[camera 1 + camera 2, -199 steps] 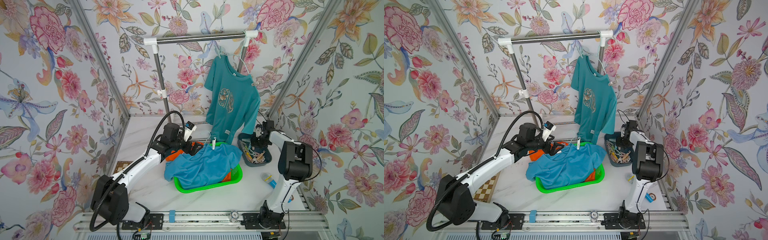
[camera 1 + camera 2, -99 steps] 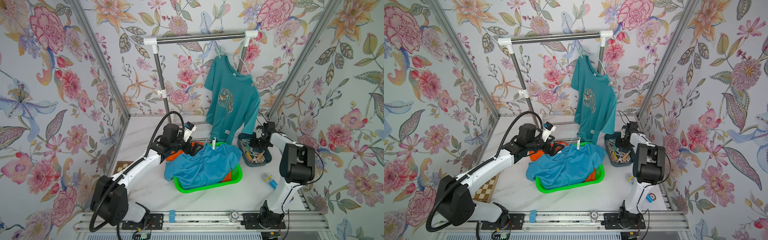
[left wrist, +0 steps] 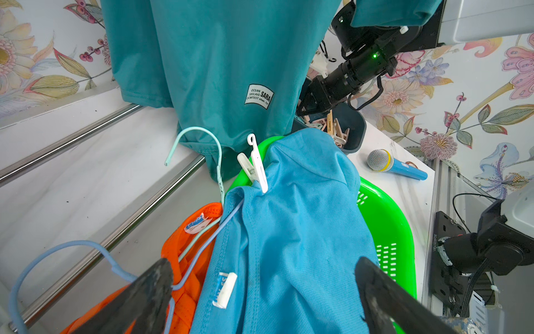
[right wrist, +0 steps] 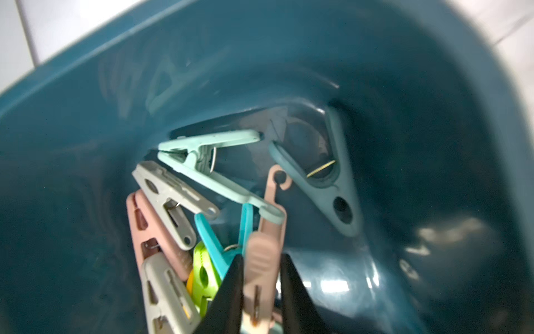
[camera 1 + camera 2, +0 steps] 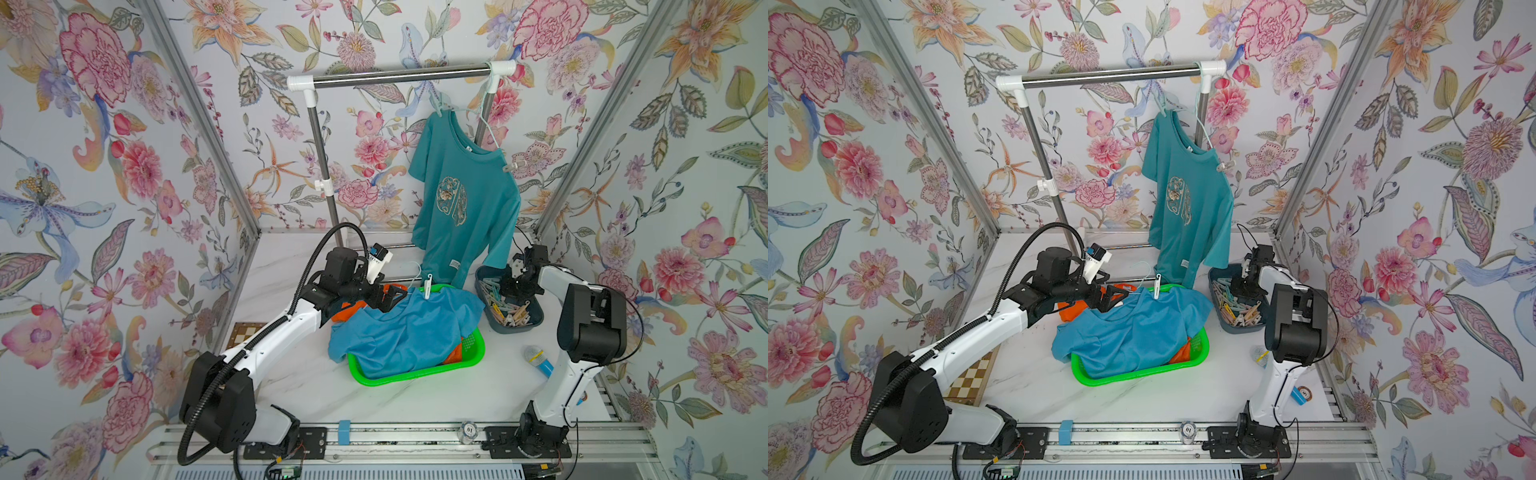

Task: Use clothespins to secure the t-shirt on both sides of the hanger
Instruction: Pick up the clothespin from the storage box.

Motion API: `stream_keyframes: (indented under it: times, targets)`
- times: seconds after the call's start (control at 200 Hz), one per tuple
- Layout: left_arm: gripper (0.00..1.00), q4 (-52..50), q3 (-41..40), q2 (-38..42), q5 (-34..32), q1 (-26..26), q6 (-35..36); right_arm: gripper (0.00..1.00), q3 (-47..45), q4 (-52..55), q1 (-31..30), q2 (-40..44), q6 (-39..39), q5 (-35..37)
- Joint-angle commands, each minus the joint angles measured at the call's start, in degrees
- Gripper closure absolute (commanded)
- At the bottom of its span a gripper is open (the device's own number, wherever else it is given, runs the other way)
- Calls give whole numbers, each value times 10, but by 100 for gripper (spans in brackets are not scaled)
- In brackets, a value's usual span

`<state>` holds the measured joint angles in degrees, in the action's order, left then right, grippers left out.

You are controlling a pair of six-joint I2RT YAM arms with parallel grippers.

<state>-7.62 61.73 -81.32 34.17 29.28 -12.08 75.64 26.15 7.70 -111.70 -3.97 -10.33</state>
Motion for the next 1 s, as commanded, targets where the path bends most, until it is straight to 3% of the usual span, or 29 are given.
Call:
stream_keyframes:
  times: [0.0, 0.1, 0.42, 0.866, 0.996]
  targets:
    - [0, 10, -4, 2, 11, 6, -12, 81, 27, 0, 2, -12, -6, 21]
    - [0, 12, -4, 1, 12, 5, -13, 88, 28, 0, 2, -4, -6, 18]
    - [0, 23, -11, 11, 16, 13, -21, 90, -17, -3, 7, 72, -21, -18]
    - [0, 76, -23, 40, -18, 71, -41, 89, -186, -3, 31, 352, -97, -130]
    - [0, 74, -12, 35, -19, 89, -38, 89, -196, 7, 39, 385, -96, -133]
